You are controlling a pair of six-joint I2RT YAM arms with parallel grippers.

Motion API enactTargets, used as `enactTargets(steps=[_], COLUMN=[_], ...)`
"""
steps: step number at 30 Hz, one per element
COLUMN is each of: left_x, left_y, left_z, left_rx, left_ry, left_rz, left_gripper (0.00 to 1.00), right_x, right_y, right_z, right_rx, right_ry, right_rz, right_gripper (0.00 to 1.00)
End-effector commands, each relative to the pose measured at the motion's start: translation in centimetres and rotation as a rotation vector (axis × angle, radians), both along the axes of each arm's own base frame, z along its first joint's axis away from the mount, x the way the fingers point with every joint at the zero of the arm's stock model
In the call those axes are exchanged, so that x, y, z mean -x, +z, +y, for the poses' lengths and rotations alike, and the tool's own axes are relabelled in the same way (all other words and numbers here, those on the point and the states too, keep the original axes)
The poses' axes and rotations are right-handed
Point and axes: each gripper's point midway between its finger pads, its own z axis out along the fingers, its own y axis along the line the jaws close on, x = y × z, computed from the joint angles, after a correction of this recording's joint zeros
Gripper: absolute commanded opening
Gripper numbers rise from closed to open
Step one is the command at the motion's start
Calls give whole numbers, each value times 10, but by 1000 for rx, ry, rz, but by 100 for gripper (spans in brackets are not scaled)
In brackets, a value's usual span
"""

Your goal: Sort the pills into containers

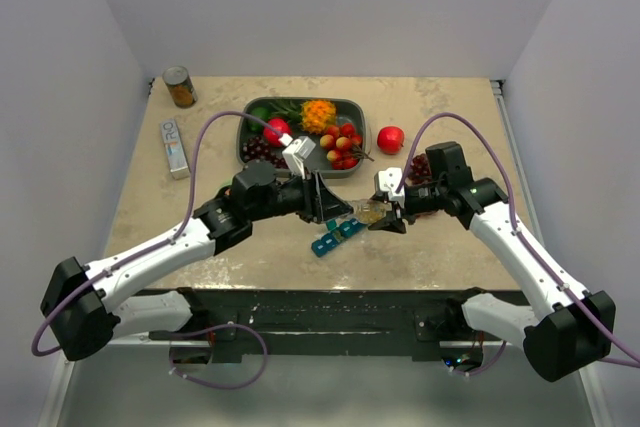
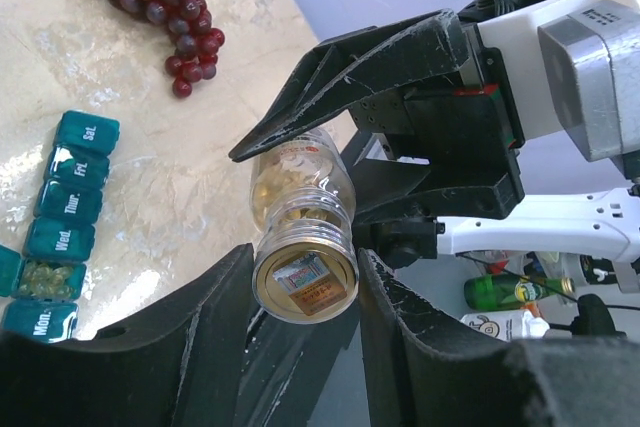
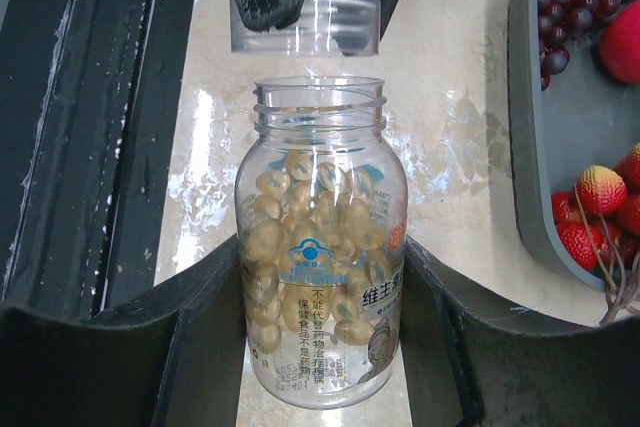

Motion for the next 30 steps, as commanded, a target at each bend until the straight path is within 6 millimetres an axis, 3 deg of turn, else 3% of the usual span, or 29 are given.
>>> enactTargets(steps=[1,10,15,23,30], left_x=[-1,1,-3,-18,-23], left_y=[30,32,22,4,2], left_z=[-8,-17,-19,-12,-6], left_rx=[72,111,96,-7,-50], left_ry=[-44,-85,-71,16,50], left_rz=[-58,-33,-11,0,-18], left_gripper=[8,8,7,6,6], right_x=[2,0,0,-2,-3], right_y=[8,8,9,10,9], right_z=[1,4,6,6,5], right_rx=[-29,-32,-30,-30,-28], right_ry=[17,5,1,-12,-18], right_rz=[-27,-20,-20,-24,-24], right_gripper=[0,0,0,0,0])
